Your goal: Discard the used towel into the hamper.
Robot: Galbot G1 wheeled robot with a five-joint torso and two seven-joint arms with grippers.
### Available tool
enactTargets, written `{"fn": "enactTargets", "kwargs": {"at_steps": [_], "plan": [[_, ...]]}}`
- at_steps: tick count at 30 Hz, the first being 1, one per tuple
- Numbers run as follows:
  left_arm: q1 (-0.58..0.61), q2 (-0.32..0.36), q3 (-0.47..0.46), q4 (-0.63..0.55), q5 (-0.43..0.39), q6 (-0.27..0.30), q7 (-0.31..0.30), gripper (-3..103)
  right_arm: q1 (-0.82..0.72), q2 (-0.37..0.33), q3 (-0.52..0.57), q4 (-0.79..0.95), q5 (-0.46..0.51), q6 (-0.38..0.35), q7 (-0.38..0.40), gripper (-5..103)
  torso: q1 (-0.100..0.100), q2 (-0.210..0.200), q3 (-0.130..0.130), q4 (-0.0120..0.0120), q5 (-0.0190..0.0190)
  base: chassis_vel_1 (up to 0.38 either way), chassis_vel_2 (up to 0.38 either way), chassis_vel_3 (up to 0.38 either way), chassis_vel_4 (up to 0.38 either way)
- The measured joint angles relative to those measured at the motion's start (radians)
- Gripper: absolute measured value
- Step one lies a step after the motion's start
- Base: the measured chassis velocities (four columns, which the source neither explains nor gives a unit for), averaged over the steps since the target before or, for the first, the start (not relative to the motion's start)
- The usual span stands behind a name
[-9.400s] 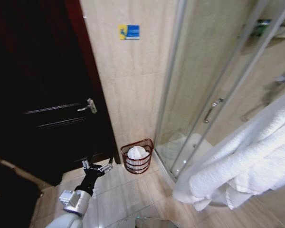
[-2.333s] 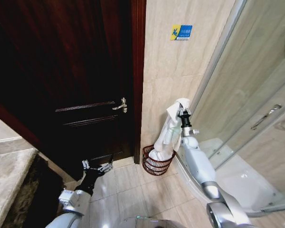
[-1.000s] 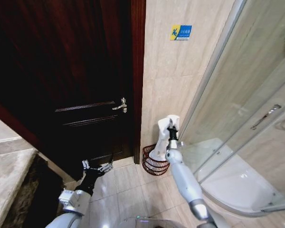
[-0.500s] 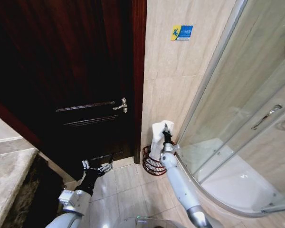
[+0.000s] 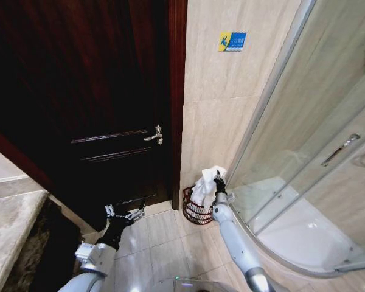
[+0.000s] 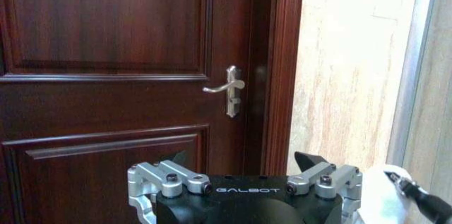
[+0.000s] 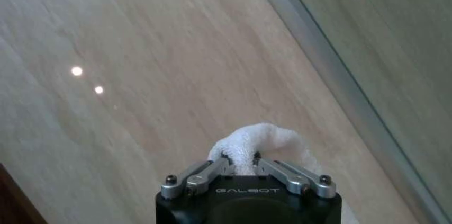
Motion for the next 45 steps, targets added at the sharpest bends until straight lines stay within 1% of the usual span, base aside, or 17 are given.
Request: {"fn": "enactTargets", "kwargs": {"at_steps": [13,19,20,21,24,28,29,30,32,34,35,36,37,39,42,43,45], "plan": [[0.0,0.0,0.0,0.0,0.0,0.0,0.0,100,-0.007,-0.013,0.005,-0.028,-0.005,-0.002,-0.028,5,0.0,0.0,0.0,-0.0001,0.0,-0.009,0.012,0.014,-0.008],[0.0,0.0,0.0,0.0,0.0,0.0,0.0,100,-0.015,-0.013,0.008,-0.03,-0.006,0.003,-0.033,5,0.0,0.0,0.0,0.0,0.0,-0.12,0.114,0.103,-0.11],[0.0,0.0,0.0,0.0,0.0,0.0,0.0,100,-0.02,-0.015,0.008,-0.03,-0.011,0.004,-0.036,5,0.0,0.0,0.0,-0.0002,-0.0006,-0.147,0.147,0.135,-0.165],[0.0,0.0,0.0,0.0,0.0,0.0,0.0,100,-0.028,-0.018,0.009,-0.031,-0.015,0.004,-0.043,5,0.0,0.0,0.0,-0.0002,0.0,-0.173,0.179,0.156,-0.165],[0.0,0.0,0.0,0.0,0.0,0.0,0.0,100,-0.038,-0.021,0.009,-0.031,-0.019,0.006,-0.036,5,0.0,0.0,0.0,0.0,0.0001,-0.175,0.203,0.188,-0.204],[0.0,0.0,0.0,0.0,0.0,0.0,0.0,100,-0.098,-0.019,0.04,0.009,-0.069,-0.002,-0.002,5,0.001,0.0,0.0,0.0002,0.0003,-0.175,0.186,0.185,-0.16],[0.0,0.0,0.0,0.0,0.0,0.0,0.0,100,-0.155,-0.011,0.063,0.063,-0.105,-0.032,0.041,5,0.001,0.0,0.0,-0.0001,-0.0001,-0.14,0.113,0.152,-0.066],[0.0,0.0,0.0,0.0,0.0,0.0,0.0,100,-0.155,-0.011,0.063,0.063,-0.105,-0.032,0.041,5,0.001,0.0,0.0,-0.0001,-0.0001,-0.14,0.113,0.152,-0.066],[0.0,0.0,0.0,0.0,0.0,0.0,0.0,100,-0.205,-0.008,0.075,0.098,-0.128,-0.061,0.074,5,0.001,0.0,0.0,-0.0005,-0.0001,-0.109,0.043,0.02,-0.04],[0.0,0.0,0.0,0.0,0.0,0.0,0.0,100,-0.212,-0.009,0.08,0.09,-0.13,-0.066,0.07,5,0.001,0.0,0.0,-0.0005,0.0003,0.0,0.0,0.0,0.0],[0.0,0.0,0.0,0.0,0.0,0.0,0.0,100,-0.21,-0.015,0.089,0.064,-0.13,-0.073,0.054,5,0.0,0.0,0.0,0.0,0.0001,0.0,0.0,0.0,0.0],[0.0,0.0,0.0,0.0,0.0,0.0,0.0,100,-0.202,-0.025,0.099,0.032,-0.128,-0.099,0.033,5,-0.001,0.0,0.0,-0.0002,0.0,0.0,0.0,0.0,0.0],[0.0,0.0,0.0,0.0,0.0,0.0,0.0,100,-0.202,-0.025,0.099,0.032,-0.128,-0.099,0.033,5,-0.001,0.0,0.0,-0.0002,0.0,0.0,0.0,0.0,0.0],[0.0,0.0,0.0,0.0,0.0,0.0,0.0,100,-0.179,-0.045,0.104,-0.015,-0.114,-0.173,0.018,5,-0.001,0.0,0.0,-0.0002,0.0,0.07,-0.043,-0.044,0.028],[0.0,0.0,0.0,0.0,0.0,0.0,0.0,100,-0.158,-0.06,0.098,-0.05,-0.108,-0.257,0.0,5,-0.001,0.0,0.0,0.0,0.0,0.034,-0.021,-0.017,0.034],[0.0,0.0,0.0,0.0,0.0,0.0,0.0,100,-0.158,-0.06,0.098,-0.05,-0.108,-0.257,0.0,5,-0.001,0.0,0.0,0.0,0.0,0.0,0.0,0.0,0.0],[0.0,0.0,0.0,0.0,0.0,0.0,0.0,100,-0.149,-0.066,0.094,-0.057,-0.137,-0.323,-0.008,5,0.0,0.0,0.0,0.0,0.0001,0.0,0.0,0.0,0.0]]}}
